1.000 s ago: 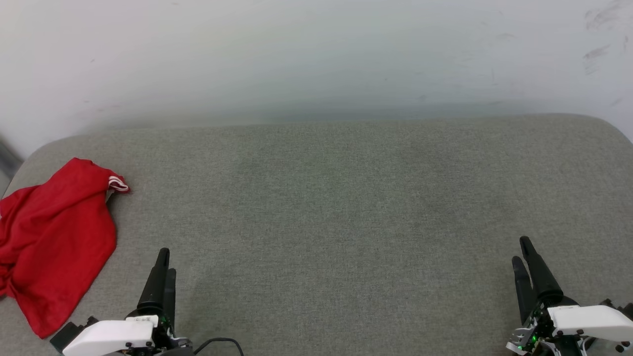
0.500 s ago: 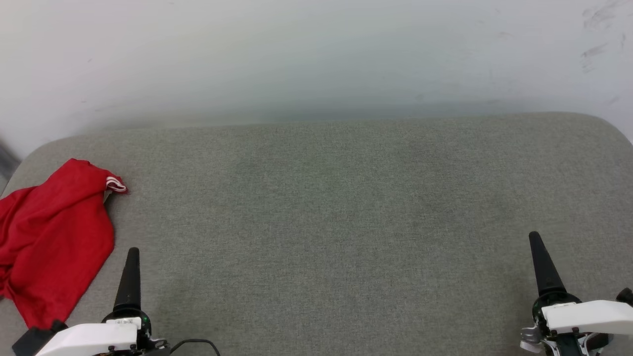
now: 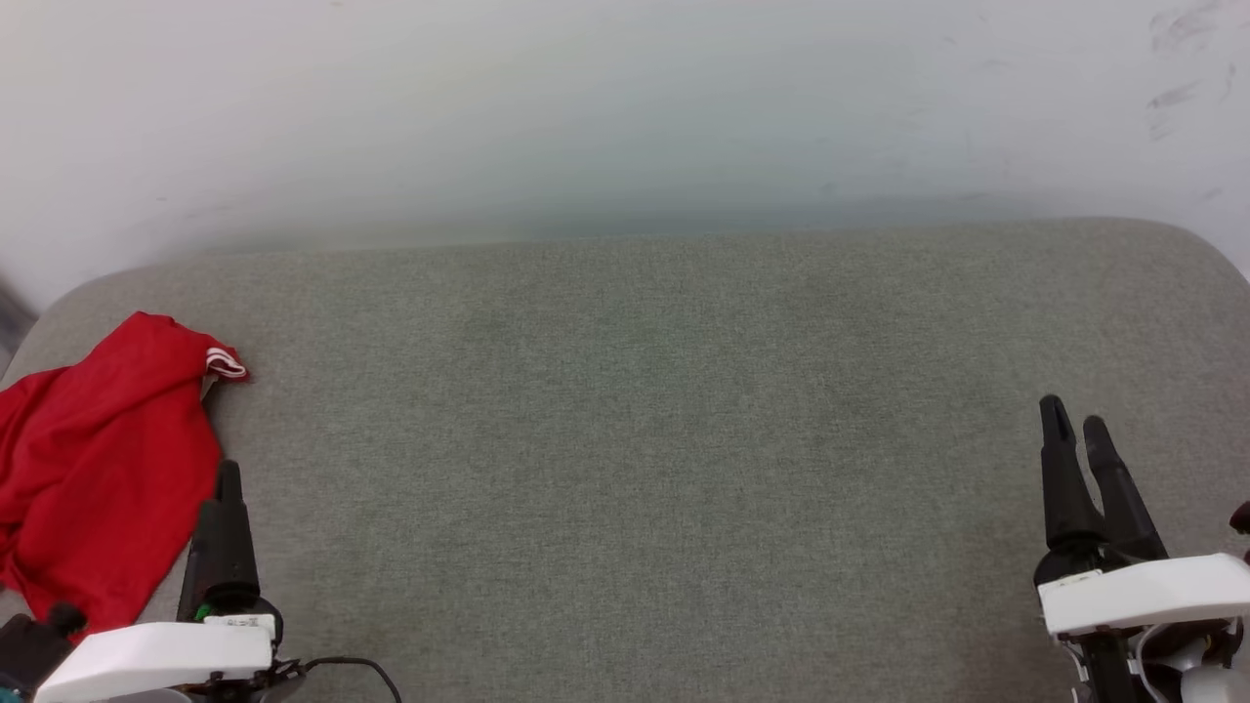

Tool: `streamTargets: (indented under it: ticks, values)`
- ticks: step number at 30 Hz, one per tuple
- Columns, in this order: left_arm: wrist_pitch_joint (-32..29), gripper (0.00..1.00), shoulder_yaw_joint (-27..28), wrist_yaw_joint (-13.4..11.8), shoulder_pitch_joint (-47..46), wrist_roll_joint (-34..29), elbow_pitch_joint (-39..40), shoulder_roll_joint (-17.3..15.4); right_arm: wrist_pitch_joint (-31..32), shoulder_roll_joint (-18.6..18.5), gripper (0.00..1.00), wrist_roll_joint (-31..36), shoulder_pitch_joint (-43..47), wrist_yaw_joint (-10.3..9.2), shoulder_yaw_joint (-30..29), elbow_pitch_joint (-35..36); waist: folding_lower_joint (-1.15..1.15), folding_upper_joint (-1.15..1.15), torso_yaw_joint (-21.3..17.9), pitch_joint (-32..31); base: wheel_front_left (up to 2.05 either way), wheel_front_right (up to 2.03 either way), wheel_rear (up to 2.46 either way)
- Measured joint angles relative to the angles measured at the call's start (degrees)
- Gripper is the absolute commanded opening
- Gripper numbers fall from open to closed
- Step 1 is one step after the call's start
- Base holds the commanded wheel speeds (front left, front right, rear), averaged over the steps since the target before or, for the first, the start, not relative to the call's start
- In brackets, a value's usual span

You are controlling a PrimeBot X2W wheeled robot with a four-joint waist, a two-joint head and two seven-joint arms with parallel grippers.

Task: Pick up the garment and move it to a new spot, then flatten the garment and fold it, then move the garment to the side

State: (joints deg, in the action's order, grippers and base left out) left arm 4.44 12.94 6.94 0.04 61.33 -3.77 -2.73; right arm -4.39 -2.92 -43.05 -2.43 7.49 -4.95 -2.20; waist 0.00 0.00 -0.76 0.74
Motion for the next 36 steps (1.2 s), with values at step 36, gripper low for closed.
streamTargets:
  ticks: [36]
  values:
    - [5.64, 1.0, -27.32, -18.42, 2.42, -43.34, 8.44, -8.06, -5.69, -0.01, 1.0, 35.6, 1.32, 0.0, 4.56, 3.2, 0.0, 0.0, -0.99, 0.67, 0.0, 0.0, 0.0]
